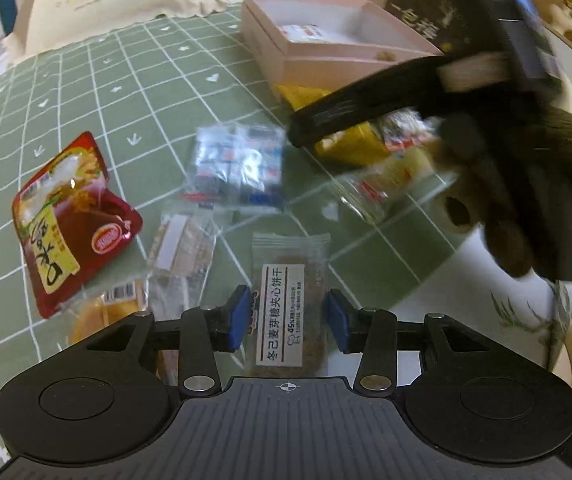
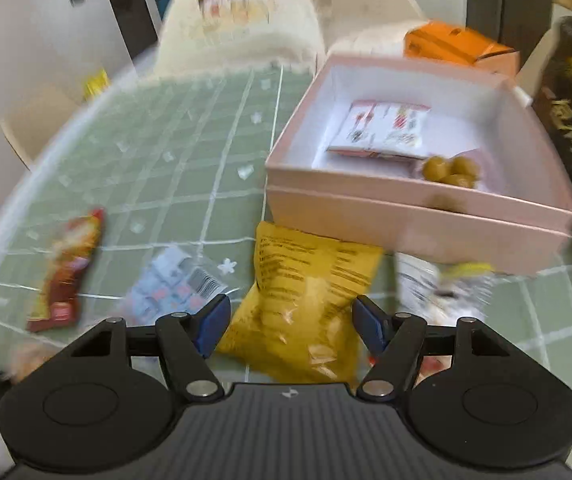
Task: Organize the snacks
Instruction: 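Grasp the yellow packet with the right tool and lift it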
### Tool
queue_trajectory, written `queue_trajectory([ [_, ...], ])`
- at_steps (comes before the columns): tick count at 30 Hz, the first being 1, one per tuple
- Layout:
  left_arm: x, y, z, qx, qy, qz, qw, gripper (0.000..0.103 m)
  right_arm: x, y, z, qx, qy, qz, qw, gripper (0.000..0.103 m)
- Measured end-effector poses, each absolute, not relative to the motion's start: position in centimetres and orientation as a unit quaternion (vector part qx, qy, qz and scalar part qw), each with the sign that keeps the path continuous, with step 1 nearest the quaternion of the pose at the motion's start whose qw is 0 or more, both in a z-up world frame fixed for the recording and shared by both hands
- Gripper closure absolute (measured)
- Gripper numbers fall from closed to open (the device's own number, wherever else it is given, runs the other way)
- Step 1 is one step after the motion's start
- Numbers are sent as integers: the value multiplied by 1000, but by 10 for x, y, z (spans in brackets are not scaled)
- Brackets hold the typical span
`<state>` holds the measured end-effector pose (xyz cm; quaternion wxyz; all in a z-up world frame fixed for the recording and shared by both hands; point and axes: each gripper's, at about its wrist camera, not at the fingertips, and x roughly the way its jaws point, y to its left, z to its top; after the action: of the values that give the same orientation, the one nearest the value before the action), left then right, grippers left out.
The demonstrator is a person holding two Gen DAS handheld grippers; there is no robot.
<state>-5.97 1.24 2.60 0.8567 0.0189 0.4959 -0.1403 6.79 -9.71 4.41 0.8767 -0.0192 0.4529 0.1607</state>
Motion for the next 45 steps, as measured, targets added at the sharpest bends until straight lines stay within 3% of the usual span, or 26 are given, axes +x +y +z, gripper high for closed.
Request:
queue_trajectory([
  [1, -61, 12, 26, 22, 498, -144, 855, 56, 69, -88, 41, -48, 449, 151, 879, 37],
  [2, -62, 12, 26, 23, 499, -146, 854, 56, 68, -81, 42, -76, 448, 147, 879, 52],
  [6, -66, 12, 27, 29, 489, -150, 859, 62, 43, -94, 67, -56, 431, 196, 879, 60],
  [7, -66, 13, 29, 18, 482, -159, 861, 66, 35, -102, 73, -53, 423, 195, 883, 60],
  [9, -64, 16, 45, -7, 462, -177, 869, 89, 17, -122, 86, -49, 408, 185, 893, 60],
  [10, -60, 17, 61, -22, 442, -189, 876, 93, 10, -132, 92, -44, 403, 180, 896, 60],
  [15, -8, 11, 162, -43, 301, -225, 926, 93, -12, -183, 108, -32, 396, 126, 909, 60],
  [19, 66, 3, 200, -94, 238, -247, 934, 84, -16, -207, 113, -12, 395, 87, 914, 60],
  [24, 120, 2, 179, -120, 341, -215, 907, 82, -15, -214, 121, -15, 391, 72, 917, 60],
  [33, -21, -1, 79, 35, 490, -195, 849, 81, -6, -199, 91, -24, 432, 107, 895, 60],
  [39, -86, -9, 53, 74, 498, -158, 850, 79, -15, -202, 63, -34, 463, 96, 880, 60],
  [42, -88, -18, 42, 109, 492, -124, 855, 76, -26, -201, 54, -46, 463, 92, 880, 57],
  [45, -80, -21, 42, 83, 489, -115, 861, 72, -32, -198, 47, -60, 464, 82, 880, 52],
])
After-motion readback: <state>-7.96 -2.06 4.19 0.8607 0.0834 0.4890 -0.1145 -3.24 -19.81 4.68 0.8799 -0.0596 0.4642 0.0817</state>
